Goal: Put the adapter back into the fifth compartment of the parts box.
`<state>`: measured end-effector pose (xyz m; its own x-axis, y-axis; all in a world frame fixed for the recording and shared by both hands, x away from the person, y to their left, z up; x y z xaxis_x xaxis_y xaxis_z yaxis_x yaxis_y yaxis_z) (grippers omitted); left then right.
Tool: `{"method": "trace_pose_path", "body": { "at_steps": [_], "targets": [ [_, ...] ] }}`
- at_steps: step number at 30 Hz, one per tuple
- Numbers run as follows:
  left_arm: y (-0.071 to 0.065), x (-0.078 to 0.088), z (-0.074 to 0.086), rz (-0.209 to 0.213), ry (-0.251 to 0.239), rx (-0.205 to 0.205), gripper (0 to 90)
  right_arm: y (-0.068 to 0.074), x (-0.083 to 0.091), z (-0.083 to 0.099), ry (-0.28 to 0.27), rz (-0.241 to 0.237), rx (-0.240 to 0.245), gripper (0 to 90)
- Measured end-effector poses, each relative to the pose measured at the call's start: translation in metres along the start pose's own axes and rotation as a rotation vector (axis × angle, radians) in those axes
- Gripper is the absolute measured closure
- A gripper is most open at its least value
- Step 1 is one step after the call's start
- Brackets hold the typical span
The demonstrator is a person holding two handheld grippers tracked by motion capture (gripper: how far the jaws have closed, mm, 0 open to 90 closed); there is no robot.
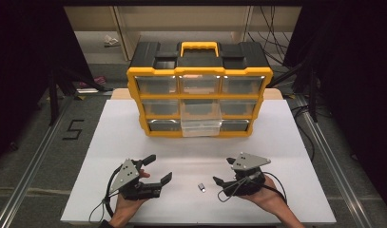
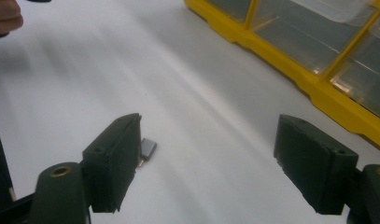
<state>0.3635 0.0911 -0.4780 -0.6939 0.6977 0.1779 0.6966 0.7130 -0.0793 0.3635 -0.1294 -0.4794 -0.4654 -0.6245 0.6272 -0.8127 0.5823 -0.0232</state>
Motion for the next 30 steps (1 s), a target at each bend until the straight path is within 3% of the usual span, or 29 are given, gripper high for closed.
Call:
{"method": "trace_pose_path", "body": {
  "at_steps": [9, 24, 30],
  "targets": [
    [-0.001, 0.001, -0.001, 0.001, -0.004, -0.005, 16.3, 0.007, -0.020, 0.003, 0.138, -0.051, 0.008, 26.8],
    [-0.002, 0.002, -0.002, 0.002, -0.011, -0.018, 16.5, 0.021, -0.056, 0.005, 0.281, -0.094, 0.038, 31.3],
    [-0.002, 0.001, -0.001, 0.005, -0.008, -0.022, 16.8, 0.022, -0.066, 0.009, 0.311, -0.108, 0.031, 34.1]
  ]
}}
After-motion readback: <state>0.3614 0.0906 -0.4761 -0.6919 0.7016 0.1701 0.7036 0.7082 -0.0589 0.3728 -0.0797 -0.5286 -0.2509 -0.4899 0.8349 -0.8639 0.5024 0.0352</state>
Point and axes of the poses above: each handheld gripper's, and its own axes: x roughly backward along the jaws, z roughly out of its underside, y roughly to its left, the point moved 9 cm from there along -x, roughly forward along the jaws, and after that the axes turned 4 degrees about -z, right-handed, at the moved point
